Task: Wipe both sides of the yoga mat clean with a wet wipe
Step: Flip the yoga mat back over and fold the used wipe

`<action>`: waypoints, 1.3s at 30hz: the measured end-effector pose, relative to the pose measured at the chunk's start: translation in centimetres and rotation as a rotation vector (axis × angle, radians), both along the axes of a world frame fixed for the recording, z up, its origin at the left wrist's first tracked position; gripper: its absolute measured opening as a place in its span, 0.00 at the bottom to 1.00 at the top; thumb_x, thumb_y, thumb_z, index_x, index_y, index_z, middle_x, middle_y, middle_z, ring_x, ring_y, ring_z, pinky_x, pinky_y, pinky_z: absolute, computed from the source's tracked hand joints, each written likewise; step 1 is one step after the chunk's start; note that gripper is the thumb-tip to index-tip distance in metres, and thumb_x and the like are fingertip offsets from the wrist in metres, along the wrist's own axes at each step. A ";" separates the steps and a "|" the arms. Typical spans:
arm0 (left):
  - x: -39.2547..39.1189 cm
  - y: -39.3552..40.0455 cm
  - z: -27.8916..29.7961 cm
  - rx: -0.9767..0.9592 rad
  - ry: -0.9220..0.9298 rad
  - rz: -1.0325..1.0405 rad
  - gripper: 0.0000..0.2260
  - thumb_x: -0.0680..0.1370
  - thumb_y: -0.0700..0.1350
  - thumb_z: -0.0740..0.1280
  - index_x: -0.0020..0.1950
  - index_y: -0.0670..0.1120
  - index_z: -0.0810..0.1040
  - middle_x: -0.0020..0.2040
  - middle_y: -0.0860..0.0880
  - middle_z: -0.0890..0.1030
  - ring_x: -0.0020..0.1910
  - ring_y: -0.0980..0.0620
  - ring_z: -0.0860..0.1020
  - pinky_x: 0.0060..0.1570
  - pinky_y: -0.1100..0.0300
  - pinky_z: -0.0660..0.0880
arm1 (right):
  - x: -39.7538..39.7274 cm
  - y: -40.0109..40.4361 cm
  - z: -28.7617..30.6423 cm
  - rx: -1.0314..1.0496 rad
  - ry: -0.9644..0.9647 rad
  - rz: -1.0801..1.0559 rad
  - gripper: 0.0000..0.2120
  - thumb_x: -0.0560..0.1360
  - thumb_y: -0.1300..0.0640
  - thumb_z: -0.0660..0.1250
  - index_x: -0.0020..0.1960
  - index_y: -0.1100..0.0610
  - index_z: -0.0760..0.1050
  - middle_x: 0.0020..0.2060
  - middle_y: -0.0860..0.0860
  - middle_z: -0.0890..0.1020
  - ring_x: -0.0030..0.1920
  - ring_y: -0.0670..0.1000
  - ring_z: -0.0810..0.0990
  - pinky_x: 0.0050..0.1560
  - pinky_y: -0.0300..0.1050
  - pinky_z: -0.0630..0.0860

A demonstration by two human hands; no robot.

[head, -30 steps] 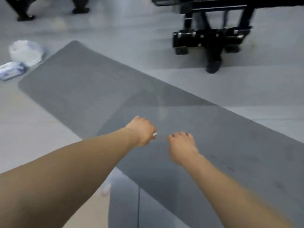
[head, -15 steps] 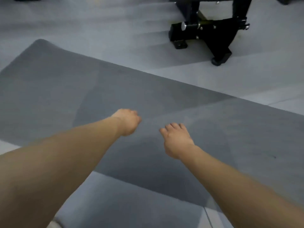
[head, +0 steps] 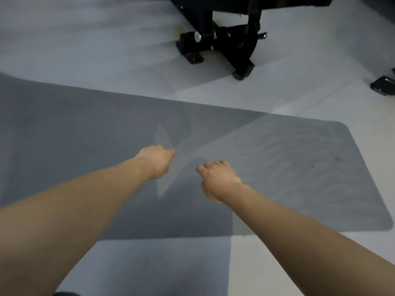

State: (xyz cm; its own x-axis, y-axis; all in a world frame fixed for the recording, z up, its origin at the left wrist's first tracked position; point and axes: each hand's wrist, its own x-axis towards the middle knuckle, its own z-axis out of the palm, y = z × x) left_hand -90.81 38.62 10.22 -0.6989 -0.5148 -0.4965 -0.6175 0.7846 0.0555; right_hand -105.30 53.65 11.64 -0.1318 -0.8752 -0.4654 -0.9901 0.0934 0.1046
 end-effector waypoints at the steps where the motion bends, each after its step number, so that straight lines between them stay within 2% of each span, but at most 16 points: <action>1: 0.2 0.5 -0.6 0.006 -0.015 -0.007 0.16 0.81 0.41 0.57 0.68 0.50 0.71 0.63 0.42 0.77 0.61 0.40 0.77 0.56 0.52 0.72 | -0.2 0.3 -1.2 -0.022 -0.005 0.001 0.16 0.76 0.54 0.62 0.63 0.53 0.68 0.55 0.53 0.75 0.59 0.57 0.73 0.61 0.51 0.66; 4: 0.9 1.8 -2.4 -0.028 -0.071 -0.023 0.14 0.80 0.41 0.57 0.66 0.50 0.71 0.62 0.42 0.78 0.59 0.40 0.77 0.53 0.53 0.72 | -0.9 1.6 -4.6 -0.081 -0.010 0.009 0.16 0.76 0.54 0.61 0.63 0.54 0.67 0.58 0.53 0.73 0.61 0.57 0.70 0.64 0.52 0.64; 7: 1.7 4.2 -2.2 -0.086 -0.091 0.001 0.11 0.83 0.49 0.55 0.61 0.47 0.73 0.58 0.42 0.79 0.57 0.39 0.78 0.51 0.52 0.73 | -1.1 3.6 -7.2 -0.058 -0.045 -0.005 0.23 0.77 0.53 0.59 0.70 0.54 0.63 0.67 0.55 0.68 0.69 0.58 0.63 0.71 0.56 0.58; 10: 2.4 7.0 -1.5 -0.070 -0.111 0.018 0.13 0.85 0.51 0.53 0.60 0.48 0.73 0.58 0.42 0.80 0.57 0.39 0.78 0.51 0.53 0.73 | -0.7 5.6 -8.6 0.031 -0.108 -0.079 0.29 0.81 0.49 0.55 0.79 0.51 0.49 0.78 0.55 0.52 0.76 0.60 0.52 0.75 0.59 0.50; 13: 3.1 9.1 -1.3 -0.006 -0.136 0.036 0.11 0.84 0.47 0.54 0.64 0.51 0.71 0.59 0.43 0.80 0.58 0.39 0.78 0.52 0.52 0.73 | 0.3 7.3 -9.4 0.023 -0.171 -0.103 0.34 0.81 0.44 0.55 0.79 0.47 0.40 0.79 0.53 0.42 0.77 0.60 0.49 0.75 0.60 0.49; 16: 3.6 9.2 -4.0 0.014 -0.115 -0.013 0.16 0.82 0.45 0.58 0.69 0.54 0.69 0.65 0.46 0.79 0.61 0.41 0.78 0.55 0.52 0.74 | 0.7 7.5 -11.2 -0.030 -0.182 -0.025 0.35 0.80 0.42 0.55 0.79 0.48 0.40 0.79 0.53 0.42 0.77 0.59 0.51 0.75 0.59 0.51; 18: 4.1 8.9 -6.7 0.017 -0.110 -0.040 0.16 0.83 0.52 0.60 0.70 0.53 0.68 0.68 0.48 0.75 0.61 0.41 0.78 0.57 0.50 0.75 | 0.4 7.3 -13.1 -0.058 -0.179 0.052 0.35 0.80 0.42 0.55 0.79 0.49 0.41 0.79 0.53 0.43 0.76 0.58 0.52 0.74 0.57 0.52; 20: 4.8 9.0 -9.2 0.000 -0.136 -0.054 0.25 0.80 0.62 0.62 0.73 0.52 0.65 0.70 0.46 0.71 0.60 0.40 0.78 0.56 0.48 0.76 | 0.6 7.7 -15.1 -0.021 -0.170 0.102 0.35 0.80 0.41 0.55 0.79 0.49 0.41 0.79 0.53 0.42 0.77 0.58 0.51 0.75 0.57 0.52; 22: 5.4 9.9 -11.0 -0.012 -0.147 -0.064 0.38 0.75 0.69 0.64 0.78 0.53 0.59 0.75 0.45 0.64 0.61 0.39 0.77 0.57 0.48 0.75 | 1.0 8.7 -16.8 0.012 -0.168 0.085 0.36 0.80 0.40 0.54 0.79 0.49 0.40 0.79 0.52 0.40 0.77 0.57 0.49 0.75 0.58 0.51; 24: 6.0 10.7 -12.4 -0.001 -0.163 -0.091 0.46 0.71 0.74 0.65 0.81 0.54 0.51 0.79 0.44 0.57 0.64 0.39 0.76 0.59 0.49 0.74 | 1.8 9.8 -17.8 0.026 -0.203 0.029 0.36 0.79 0.38 0.54 0.79 0.48 0.41 0.79 0.51 0.40 0.78 0.57 0.47 0.75 0.59 0.50; 27: 6.7 11.3 -13.8 0.021 -0.205 -0.120 0.53 0.65 0.76 0.68 0.81 0.54 0.49 0.80 0.44 0.51 0.64 0.41 0.76 0.59 0.50 0.74 | 3.5 11.0 -18.8 0.056 -0.231 -0.016 0.38 0.77 0.34 0.53 0.79 0.47 0.42 0.79 0.51 0.40 0.78 0.57 0.42 0.75 0.59 0.48; 29: 6.6 11.1 -14.3 0.019 -0.197 -0.147 0.55 0.63 0.76 0.71 0.80 0.53 0.50 0.79 0.43 0.50 0.62 0.42 0.77 0.57 0.51 0.75 | 4.0 11.2 -19.2 0.054 -0.217 -0.033 0.40 0.76 0.31 0.53 0.79 0.47 0.42 0.78 0.52 0.38 0.78 0.59 0.39 0.75 0.60 0.47; 32: 6.4 11.0 -14.7 0.035 -0.171 -0.167 0.56 0.61 0.75 0.72 0.79 0.53 0.51 0.77 0.42 0.52 0.61 0.42 0.77 0.57 0.51 0.76 | 4.0 11.3 -19.5 0.049 -0.176 0.002 0.41 0.75 0.31 0.54 0.79 0.48 0.41 0.78 0.54 0.39 0.77 0.60 0.40 0.75 0.61 0.48; 39: 6.7 10.9 -13.9 0.024 -0.130 -0.227 0.51 0.64 0.75 0.69 0.78 0.53 0.55 0.74 0.42 0.55 0.58 0.43 0.79 0.54 0.52 0.77 | 3.7 11.3 -19.6 0.073 -0.169 0.048 0.44 0.74 0.30 0.56 0.79 0.49 0.40 0.78 0.55 0.38 0.77 0.62 0.40 0.74 0.61 0.50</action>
